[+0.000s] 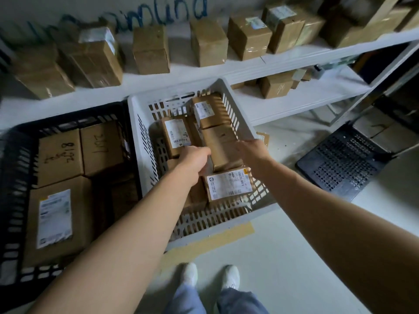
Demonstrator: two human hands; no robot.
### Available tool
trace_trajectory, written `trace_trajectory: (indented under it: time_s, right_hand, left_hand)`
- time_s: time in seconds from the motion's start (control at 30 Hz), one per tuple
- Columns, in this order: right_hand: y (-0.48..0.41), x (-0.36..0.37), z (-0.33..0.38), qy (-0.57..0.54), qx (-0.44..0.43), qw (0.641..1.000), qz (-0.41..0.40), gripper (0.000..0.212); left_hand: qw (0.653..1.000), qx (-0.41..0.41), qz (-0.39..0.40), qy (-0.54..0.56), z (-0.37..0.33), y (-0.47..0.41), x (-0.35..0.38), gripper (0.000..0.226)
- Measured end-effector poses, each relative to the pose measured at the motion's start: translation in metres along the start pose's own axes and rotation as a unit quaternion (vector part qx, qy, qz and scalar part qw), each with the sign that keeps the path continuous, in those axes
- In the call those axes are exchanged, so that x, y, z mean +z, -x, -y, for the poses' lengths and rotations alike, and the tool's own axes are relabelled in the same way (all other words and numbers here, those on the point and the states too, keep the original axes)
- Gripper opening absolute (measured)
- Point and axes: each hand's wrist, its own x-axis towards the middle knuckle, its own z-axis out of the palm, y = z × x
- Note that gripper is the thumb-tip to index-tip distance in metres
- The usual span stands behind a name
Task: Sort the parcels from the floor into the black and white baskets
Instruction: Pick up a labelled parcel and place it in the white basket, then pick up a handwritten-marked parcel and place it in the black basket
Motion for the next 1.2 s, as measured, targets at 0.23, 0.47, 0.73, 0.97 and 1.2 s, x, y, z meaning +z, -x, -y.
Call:
trace_trajectory:
  time_s: [0.23,0.47,0.73,0.97,1.2]
  right_hand:
    - [0.087,-0.033,0.002,-0.242,-0.068,0.961,-0.118,0.026]
    - [0.218,-0.053,-0.043,-0.371,-0.111,0.884,-0.261,0.040]
    - [0.395,-0.096,-0.162,-0.405,-0.075,0.773,-0.483,0.026]
    - [0.557,-0.115,-0.306,-0.462,-0.013,0.610,-0.644,0.025]
    - [0.695,-0.134,-0.462,-0.463,0.065,0.532,-0.705,0.027]
  left_hand:
    - [0.970,0.197,0.137,0.028,-0.036,0.076,0.016,0.006]
    - [0.891,0.303,0.338,0.008,0.007,0.187,0.028,0.019]
    - [0.758,0.296,0.572,-0.102,0.110,0.323,0.098,0.032]
    - [0.648,0.233,0.695,-0.205,0.246,0.458,0.155,0.032]
    - [0.596,0.173,0.737,-0.269,0.413,0.574,0.212,0.031]
